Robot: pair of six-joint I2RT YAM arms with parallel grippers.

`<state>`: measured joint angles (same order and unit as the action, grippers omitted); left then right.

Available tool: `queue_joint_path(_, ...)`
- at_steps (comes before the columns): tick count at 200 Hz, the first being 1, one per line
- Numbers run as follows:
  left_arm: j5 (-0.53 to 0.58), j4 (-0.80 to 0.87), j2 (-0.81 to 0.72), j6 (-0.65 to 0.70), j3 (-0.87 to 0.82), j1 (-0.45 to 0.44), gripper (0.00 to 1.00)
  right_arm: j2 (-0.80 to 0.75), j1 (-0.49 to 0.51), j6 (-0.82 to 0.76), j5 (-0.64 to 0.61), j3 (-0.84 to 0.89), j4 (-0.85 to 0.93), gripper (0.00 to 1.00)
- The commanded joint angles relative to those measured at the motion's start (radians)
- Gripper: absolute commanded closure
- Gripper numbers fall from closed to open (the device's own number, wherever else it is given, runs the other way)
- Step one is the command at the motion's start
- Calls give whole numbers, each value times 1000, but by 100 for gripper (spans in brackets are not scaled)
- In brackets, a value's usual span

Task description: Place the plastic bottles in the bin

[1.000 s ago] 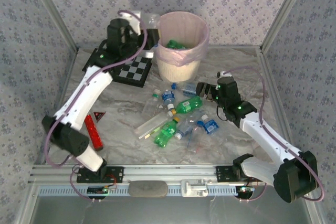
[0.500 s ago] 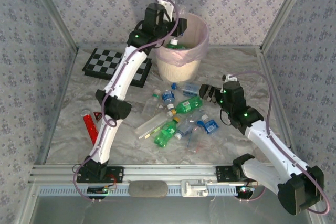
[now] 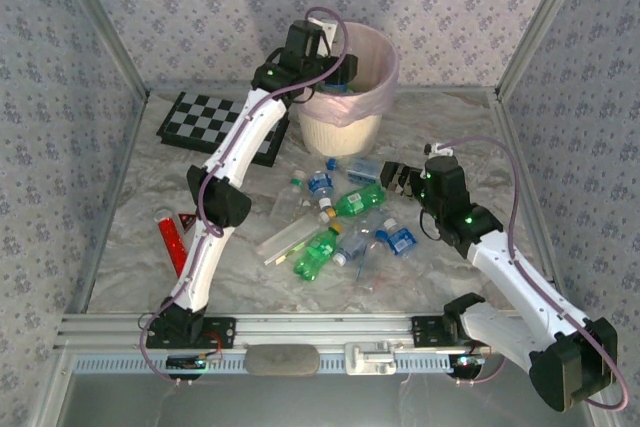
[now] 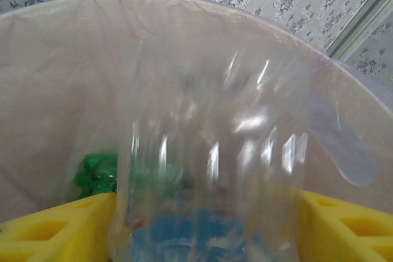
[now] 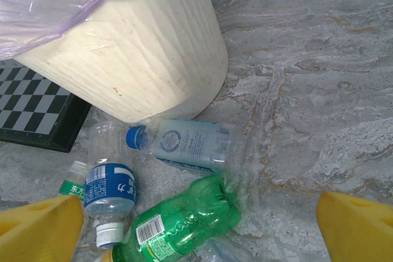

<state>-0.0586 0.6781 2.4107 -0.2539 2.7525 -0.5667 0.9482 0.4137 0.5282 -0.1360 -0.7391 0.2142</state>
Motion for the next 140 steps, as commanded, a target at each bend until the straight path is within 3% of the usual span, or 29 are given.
queue_joint_path(1,8,-13,-8,14,15,-9,20,-20,-4,6,-22,14,29,1)
queue_joint_path(91,1,56,-112,60,13,-38,6,44,-4,15,20,6,20,1)
queue_joint_path(140,-23,30,-251,89,-114,-72,4,60,4,-28,24,-19,203,1)
